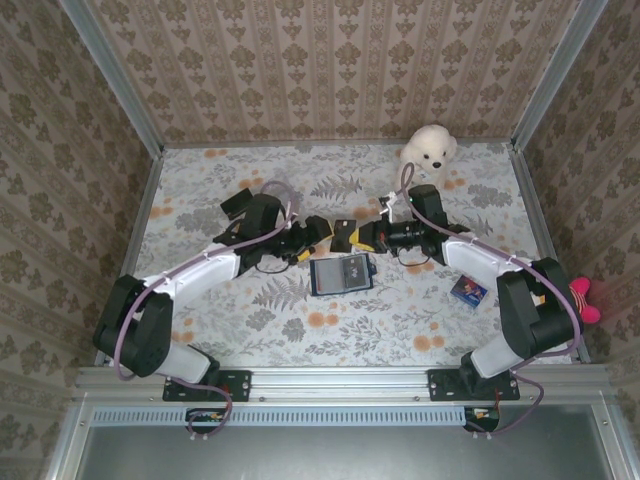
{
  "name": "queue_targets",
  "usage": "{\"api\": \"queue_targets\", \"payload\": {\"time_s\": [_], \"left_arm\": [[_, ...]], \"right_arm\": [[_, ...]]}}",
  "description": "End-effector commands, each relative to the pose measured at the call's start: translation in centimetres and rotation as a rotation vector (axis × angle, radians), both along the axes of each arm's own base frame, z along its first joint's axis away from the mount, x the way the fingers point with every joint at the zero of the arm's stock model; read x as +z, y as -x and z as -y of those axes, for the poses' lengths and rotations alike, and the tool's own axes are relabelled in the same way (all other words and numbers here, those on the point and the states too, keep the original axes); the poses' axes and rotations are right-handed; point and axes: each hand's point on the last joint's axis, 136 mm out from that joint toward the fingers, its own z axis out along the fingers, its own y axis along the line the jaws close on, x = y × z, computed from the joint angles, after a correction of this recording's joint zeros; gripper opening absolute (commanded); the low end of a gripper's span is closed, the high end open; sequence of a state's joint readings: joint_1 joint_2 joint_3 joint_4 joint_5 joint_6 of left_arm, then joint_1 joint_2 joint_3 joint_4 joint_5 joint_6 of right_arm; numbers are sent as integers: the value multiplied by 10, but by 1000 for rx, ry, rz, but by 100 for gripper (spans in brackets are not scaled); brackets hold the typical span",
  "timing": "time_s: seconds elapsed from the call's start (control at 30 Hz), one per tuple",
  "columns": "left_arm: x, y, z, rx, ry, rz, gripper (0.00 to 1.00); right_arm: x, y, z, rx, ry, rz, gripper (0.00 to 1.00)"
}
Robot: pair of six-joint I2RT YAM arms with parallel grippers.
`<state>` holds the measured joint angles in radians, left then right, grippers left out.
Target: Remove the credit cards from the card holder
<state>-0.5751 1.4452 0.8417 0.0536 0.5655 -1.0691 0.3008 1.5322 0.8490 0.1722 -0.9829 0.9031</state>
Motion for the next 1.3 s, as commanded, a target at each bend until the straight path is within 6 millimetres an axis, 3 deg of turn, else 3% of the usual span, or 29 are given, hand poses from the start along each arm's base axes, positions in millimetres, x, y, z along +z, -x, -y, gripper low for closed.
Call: {"api": "queue_targets", "payload": {"time_s": [0.0,0.1,0.23,0.4,0.57,0.73,0.77,0.9,0.93,1.03,1.27], "left_arm": [[21,-4,11,4,148,11,86],[28,-6,19,-17,208,14,77],[35,-8,24,-28,233,29,54],[50,-6,31,-59,263,58,39],[54,-5,29,-60,275,70,27],[59,-6,26,-63,305,92,2],[59,-7,23,-60,303,95,0],[48,-4,11,-74,194,118,0],[42,-2,7,-86,130,118,0],[25,1,-17,-108,-128,145,0],[24,-12,-75,-187,-470,286,0]], "right_arm": [[38,1,-7,29,-140,32,0],[45,3,-10,37,-161,38,0],[52,5,-14,44,-182,33,0],[53,6,-17,52,-191,7,0],[52,5,-18,54,-191,0,0],[48,9,-18,65,-180,-46,0],[46,10,-16,60,-160,-54,5],[31,16,-4,13,-1,-51,57],[27,18,0,7,37,-54,66],[21,24,10,-8,134,-40,80],[8,22,35,-93,224,-26,99]]}}
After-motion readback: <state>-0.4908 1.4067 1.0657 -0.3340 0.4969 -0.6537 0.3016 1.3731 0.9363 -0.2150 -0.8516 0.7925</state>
